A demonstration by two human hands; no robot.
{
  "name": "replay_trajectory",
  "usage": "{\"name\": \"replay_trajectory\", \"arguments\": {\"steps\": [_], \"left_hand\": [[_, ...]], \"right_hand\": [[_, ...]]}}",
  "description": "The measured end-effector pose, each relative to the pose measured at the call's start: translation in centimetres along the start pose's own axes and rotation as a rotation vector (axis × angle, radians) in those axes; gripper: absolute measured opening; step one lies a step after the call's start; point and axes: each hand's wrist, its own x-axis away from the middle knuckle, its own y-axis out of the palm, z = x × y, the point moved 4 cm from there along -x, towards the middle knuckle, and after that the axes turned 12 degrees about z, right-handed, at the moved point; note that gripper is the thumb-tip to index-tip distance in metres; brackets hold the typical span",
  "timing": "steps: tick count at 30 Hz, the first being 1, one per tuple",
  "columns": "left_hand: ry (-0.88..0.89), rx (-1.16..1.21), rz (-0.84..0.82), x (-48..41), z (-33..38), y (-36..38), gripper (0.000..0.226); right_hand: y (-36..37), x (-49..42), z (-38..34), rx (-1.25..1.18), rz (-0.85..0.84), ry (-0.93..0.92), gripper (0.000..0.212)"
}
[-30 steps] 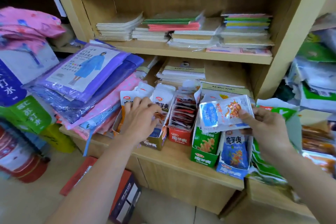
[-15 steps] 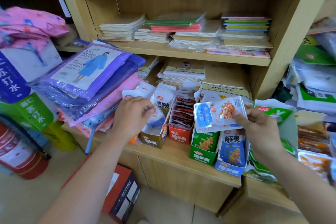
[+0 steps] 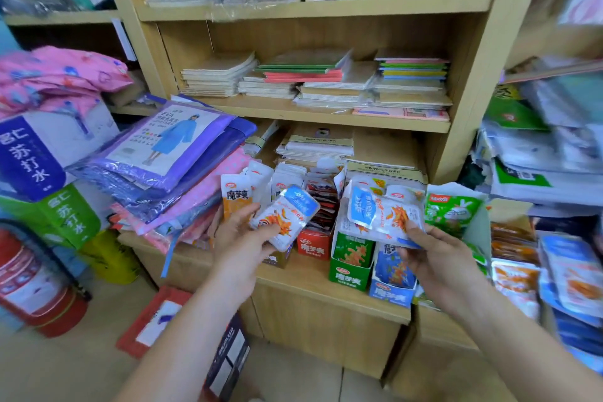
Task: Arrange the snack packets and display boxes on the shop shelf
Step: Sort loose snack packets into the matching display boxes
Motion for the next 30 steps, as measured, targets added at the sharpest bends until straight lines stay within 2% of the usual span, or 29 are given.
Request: {"name": "replay_trajectory", "arguments": {"steps": [5,10,15,17,21,24,28,30], "left_hand": [[-0.191,0.010,-0.236,5.7,-3.2,2.8,0.044],[-0.201,-0.078,-0.426,10.1,-6.0,6.0,0.059],[-0.176,-0.067,-0.554,12.5,-8.1,8.8,0.055],[-0.130,-0.068,-0.539,13.0,-8.8,9.7,0.048],[-0.011,-0.116,-0.371,13.2,-9.6,11.2,0.032],[0.081,-0.156,-0.362,13.5,-9.6,12.3,0.028],[0.136,-0.210,-0.396,13.8,-10.1,13.6,0.028],[0.121,-0.233,-0.433,14.1,-10.4,14.2,0.030]], "right_hand": [[-1.8,3.1,-0.2,-0.126,-0.049,0.079,0.007],[-4.8,5.4,0.8,0.024,-0.049,0.009,0.029],[-7.7,5.8,0.6,0.125,0.027,-0.055,0.023],[-8.6,6.1,0.5,0.129,0.032,-0.044,0.023],[-10.5,6.1,0.4,0.136,0.021,0.033,0.022],[-11.7,5.9,0.3,0.191,0.010,0.039,0.029],[-13.4,5.1,-1.6,0.380,0.124,-0.276,0.054],[-14.0,4.7,-2.6,0.433,0.114,-0.389,0.049]]}}
